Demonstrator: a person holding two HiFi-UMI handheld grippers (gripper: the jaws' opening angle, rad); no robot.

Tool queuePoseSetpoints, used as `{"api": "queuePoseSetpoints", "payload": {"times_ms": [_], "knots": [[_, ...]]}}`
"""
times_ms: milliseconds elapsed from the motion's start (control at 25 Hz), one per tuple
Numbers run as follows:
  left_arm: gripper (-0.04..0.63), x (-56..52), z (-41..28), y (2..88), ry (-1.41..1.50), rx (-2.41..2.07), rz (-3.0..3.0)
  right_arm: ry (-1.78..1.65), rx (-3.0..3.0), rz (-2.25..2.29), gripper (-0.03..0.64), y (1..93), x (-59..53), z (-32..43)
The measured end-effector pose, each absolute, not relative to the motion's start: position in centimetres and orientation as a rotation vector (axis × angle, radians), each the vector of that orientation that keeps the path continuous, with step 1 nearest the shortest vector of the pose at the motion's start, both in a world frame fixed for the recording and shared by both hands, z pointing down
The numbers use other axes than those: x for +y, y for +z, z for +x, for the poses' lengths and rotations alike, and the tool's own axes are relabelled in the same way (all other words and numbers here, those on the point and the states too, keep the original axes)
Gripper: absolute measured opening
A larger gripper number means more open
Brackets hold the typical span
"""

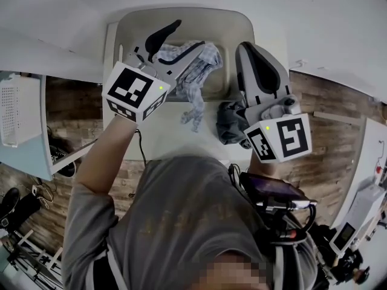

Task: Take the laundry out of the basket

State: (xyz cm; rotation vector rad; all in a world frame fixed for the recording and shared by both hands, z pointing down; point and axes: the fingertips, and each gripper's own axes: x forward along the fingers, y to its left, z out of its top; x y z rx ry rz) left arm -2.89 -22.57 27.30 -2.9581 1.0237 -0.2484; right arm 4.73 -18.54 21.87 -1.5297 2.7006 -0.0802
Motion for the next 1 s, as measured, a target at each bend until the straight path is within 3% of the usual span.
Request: {"api": "queuePoseSetpoints", "payload": {"times_ms": [1000], "knots": [[0.259, -26.0, 2.2, 40.0, -0.768, 0.597, -3.073, -0.204, 2.697, -1.593, 0.019, 24.3, -23.7, 5.3]]}}
